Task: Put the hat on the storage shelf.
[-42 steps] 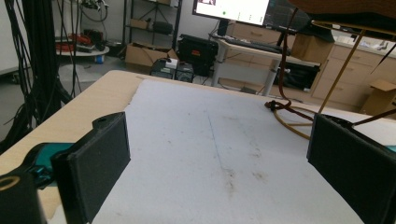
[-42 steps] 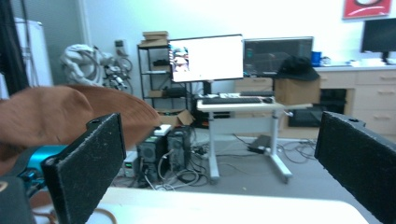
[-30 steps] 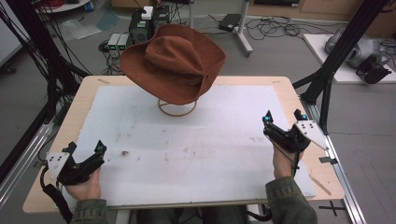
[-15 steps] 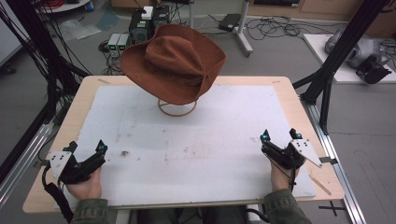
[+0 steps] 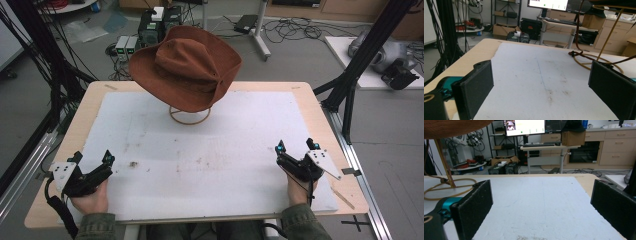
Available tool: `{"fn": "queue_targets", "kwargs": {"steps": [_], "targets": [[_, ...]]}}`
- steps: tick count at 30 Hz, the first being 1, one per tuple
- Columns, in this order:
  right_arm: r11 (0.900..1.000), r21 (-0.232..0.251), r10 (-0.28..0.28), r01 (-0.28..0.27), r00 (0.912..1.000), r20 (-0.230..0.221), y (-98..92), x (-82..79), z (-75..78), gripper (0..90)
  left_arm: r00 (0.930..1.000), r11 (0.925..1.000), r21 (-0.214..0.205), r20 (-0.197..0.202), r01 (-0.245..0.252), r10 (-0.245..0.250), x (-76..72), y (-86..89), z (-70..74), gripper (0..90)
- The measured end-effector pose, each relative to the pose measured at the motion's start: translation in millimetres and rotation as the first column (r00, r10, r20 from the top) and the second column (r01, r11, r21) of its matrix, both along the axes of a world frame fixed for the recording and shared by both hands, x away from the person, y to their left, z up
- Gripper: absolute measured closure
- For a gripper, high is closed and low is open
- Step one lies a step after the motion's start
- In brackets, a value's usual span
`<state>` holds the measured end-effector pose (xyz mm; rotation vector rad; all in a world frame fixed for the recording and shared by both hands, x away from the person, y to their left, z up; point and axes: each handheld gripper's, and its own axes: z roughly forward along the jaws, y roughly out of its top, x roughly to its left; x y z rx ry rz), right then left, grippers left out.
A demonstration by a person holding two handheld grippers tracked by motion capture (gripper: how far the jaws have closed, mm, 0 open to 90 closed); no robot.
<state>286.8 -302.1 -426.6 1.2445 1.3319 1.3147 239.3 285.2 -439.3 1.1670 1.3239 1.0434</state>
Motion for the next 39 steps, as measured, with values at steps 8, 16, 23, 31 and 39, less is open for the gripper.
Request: {"fn": "queue_targets", "kwargs": {"steps": [8, 16, 23, 31, 39], "targets": [[1.0, -0.001, 0.003, -0.003, 0.9998, -0.02, 0.9, 0.5, -3.2, 3.2, 1.0, 1.0, -0.001, -0.003, 0.002, -0.002, 0.7, -0.3, -0.1, 6.2], [1.0, -0.001, 0.004, -0.004, 0.9996, -0.028, 1.1, -0.5, -5.0, 3.2, 0.9999, 0.9999, -0.006, -0.007, 0.011, -0.011, 2.3, -1.2, -0.3, 6.2], [0.9997, 0.023, 0.008, -0.007, 0.999, -0.043, -0.2, 1.5, -6.8, 3.2, 0.9999, 0.9999, -0.007, -0.008, 0.011, -0.011, 1.0, -0.7, -0.5, 6.2], [0.9992, 0.04, -0.002, 0.004, 0.9989, -0.047, -3.4, 1.3, -7.0, 3.2, 0.9999, 0.9999, -0.008, -0.008, 0.01, -0.01, 0.9, -0.6, -0.5, 6.2], [0.9989, 0.046, 0.0, 0.003, 0.9984, -0.056, -5.0, 2.3, -8.3, 3.2, 0.9999, 0.9999, -0.009, -0.009, 0.01, -0.01, 1.1, 0.2, -0.8, 6.2]]}}
